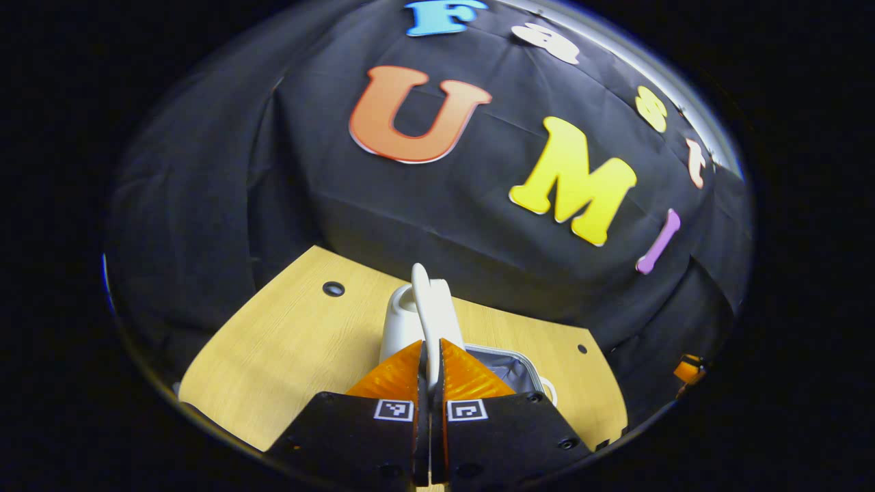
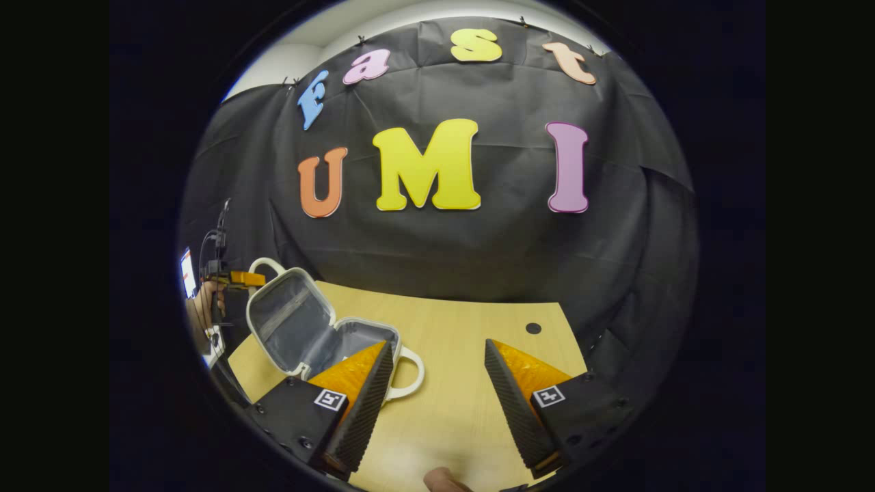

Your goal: First open the suitcase, pack the skin care products into it, and then close the suitcase.

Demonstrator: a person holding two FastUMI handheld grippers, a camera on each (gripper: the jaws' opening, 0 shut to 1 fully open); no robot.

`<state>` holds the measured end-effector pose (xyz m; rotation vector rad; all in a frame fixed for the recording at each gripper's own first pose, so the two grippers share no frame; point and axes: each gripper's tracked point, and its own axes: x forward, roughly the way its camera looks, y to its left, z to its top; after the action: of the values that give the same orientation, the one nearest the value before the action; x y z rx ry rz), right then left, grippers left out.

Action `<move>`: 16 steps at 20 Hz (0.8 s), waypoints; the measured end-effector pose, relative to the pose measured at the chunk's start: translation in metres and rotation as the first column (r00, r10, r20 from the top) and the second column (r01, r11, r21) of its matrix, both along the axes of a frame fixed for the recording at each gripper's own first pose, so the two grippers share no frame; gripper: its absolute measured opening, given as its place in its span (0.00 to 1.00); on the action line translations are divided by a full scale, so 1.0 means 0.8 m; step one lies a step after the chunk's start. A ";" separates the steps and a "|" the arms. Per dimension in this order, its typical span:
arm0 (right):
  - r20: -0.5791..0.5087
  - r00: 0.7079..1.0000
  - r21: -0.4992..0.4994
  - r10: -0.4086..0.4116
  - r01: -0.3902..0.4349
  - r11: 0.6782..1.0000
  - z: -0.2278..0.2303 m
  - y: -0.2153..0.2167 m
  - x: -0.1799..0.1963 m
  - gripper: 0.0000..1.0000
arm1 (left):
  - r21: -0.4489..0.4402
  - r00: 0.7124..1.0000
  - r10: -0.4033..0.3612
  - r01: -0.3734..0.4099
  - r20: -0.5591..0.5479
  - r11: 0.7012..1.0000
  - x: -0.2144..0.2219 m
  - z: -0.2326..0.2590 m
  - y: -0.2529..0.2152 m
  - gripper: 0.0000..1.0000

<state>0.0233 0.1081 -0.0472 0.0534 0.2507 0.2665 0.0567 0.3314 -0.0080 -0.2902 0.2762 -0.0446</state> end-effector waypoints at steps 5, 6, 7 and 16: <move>-0.025 0.999 -0.010 0.033 -0.033 0.999 -0.014 -0.006 -0.005 0.80 | 0.154 0.997 -0.082 0.083 -0.008 0.985 0.014 0.014 -0.078 0.04; -0.030 0.999 -0.010 0.037 -0.037 0.999 -0.017 -0.008 -0.005 0.80 | 0.185 0.996 -0.089 0.090 -0.012 0.979 0.015 0.014 -0.092 0.04; -0.032 0.999 -0.010 0.038 -0.039 0.999 -0.018 -0.009 -0.005 0.80 | 0.213 0.995 -0.102 0.102 -0.014 0.972 0.016 0.015 -0.106 0.04; -0.068 0.997 -0.014 0.037 -0.038 0.999 -0.040 -0.024 -0.006 0.80 | 0.350 0.973 -0.214 0.230 -0.085 0.908 0.017 -0.020 -0.260 0.04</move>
<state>0.0181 0.0885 -0.0790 0.0430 0.3216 0.3000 0.0705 0.1237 -0.0243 0.1057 0.3550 -0.2110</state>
